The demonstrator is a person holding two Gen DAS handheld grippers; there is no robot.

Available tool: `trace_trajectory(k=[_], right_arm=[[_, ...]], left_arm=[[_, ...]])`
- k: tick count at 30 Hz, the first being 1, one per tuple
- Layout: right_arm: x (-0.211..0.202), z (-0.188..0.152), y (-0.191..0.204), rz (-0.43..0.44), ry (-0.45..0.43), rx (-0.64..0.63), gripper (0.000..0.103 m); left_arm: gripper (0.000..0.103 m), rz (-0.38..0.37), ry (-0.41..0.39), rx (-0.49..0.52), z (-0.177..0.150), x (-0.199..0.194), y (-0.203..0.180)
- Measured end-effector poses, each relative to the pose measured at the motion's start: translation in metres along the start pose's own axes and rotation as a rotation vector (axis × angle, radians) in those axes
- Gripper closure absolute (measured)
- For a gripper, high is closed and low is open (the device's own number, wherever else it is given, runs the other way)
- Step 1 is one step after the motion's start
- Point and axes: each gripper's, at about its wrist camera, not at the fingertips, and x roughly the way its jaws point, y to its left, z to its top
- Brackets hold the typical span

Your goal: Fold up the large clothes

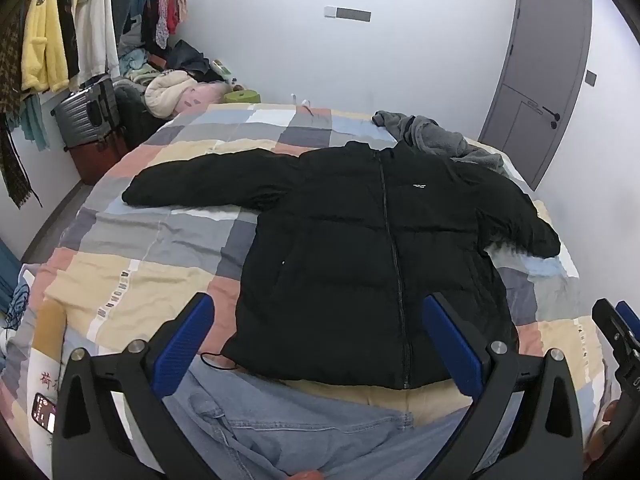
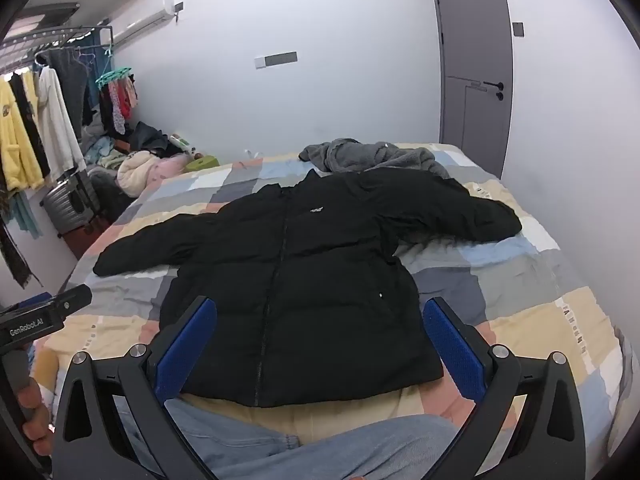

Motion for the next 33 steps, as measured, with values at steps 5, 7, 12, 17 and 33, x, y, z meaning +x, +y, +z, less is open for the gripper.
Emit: trace_trajectory(k=[5,7,12,17,33], right_arm=[[0.002,0.001,-0.004,-0.007,0.007,0.007,0.0],[0.002,0.001,-0.005,-0.009,0.008,0.009,0.0],[-0.003,0.005,-0.008,-0.009,0.003,-0.001,0.0],[0.001,0.0,0.002,-0.015,-0.003,-0.007,0.0],[-0.005,0.002,0.0,-0.061,-0.045,-0.056,0.0]], left_arm=[[0.0,-0.003,0.006,-0.003,0.0,0.002,0.0],[0.0,-0.004,0.011,-0.001,0.0,0.003,-0.002],[0.0,-0.01,0.018,0.002,-0.001,0.004,-0.002],[0.0,-0.009,0.023,0.002,-0.001,0.005,-0.004],[0.0,-0.015,0.033,-0.001,-0.004,0.004,-0.004]])
